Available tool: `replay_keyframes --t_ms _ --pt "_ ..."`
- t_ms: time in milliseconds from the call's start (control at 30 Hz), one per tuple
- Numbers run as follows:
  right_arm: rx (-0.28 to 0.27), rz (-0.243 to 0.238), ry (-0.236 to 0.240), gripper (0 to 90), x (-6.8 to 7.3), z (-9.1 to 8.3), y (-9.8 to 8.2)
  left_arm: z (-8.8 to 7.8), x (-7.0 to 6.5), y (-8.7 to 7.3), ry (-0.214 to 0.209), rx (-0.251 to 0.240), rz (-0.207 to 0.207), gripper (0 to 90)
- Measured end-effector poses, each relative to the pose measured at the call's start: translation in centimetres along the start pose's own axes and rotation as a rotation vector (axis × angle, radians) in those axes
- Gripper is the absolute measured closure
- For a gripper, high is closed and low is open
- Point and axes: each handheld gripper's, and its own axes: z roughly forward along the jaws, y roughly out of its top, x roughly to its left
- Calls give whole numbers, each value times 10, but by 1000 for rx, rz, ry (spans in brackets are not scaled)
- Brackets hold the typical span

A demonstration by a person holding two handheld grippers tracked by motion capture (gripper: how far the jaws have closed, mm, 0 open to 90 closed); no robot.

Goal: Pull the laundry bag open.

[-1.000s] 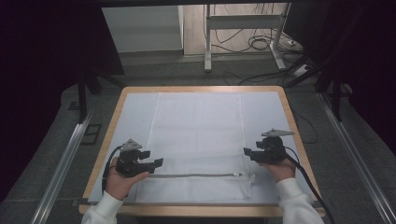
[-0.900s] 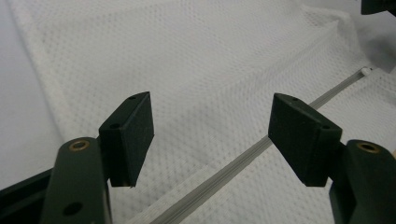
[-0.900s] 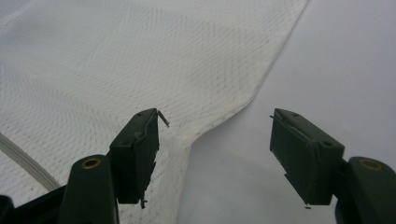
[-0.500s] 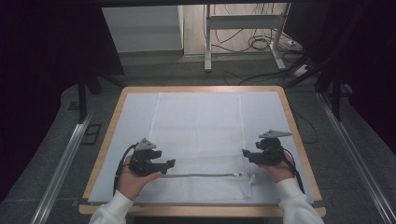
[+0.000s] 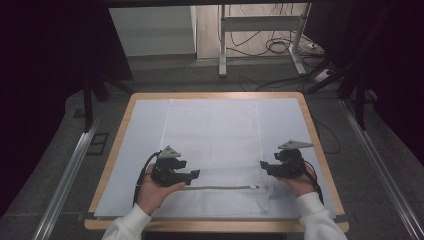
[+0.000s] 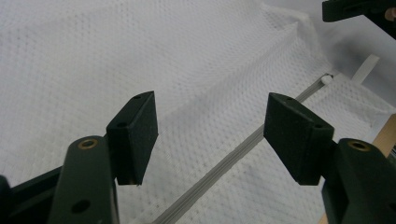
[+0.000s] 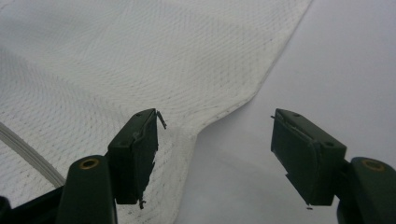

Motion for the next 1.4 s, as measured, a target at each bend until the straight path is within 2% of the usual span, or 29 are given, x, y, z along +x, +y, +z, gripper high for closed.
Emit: replay_keyframes --t_ms 200,300,600,1000,1133,1400 --pt "-1 2 0 313 0 1 0 4 -6 5 -24 2 -3 359" --pt "0 -2 -1 313 0 0 0 9 -9 6 -16 20 -2 362" --pt "3 9 -17 313 -3 0 0 21 -17 5 -50 46 0 365" --pt "3 9 -30 313 -4 0 -1 41 -39 10 -94 84 49 365" --pt "0 8 -34 313 -4 -1 -1 47 -47 10 -126 96 55 365" --pt "0 5 -39 313 -5 -1 -1 55 -53 11 -130 99 62 363"
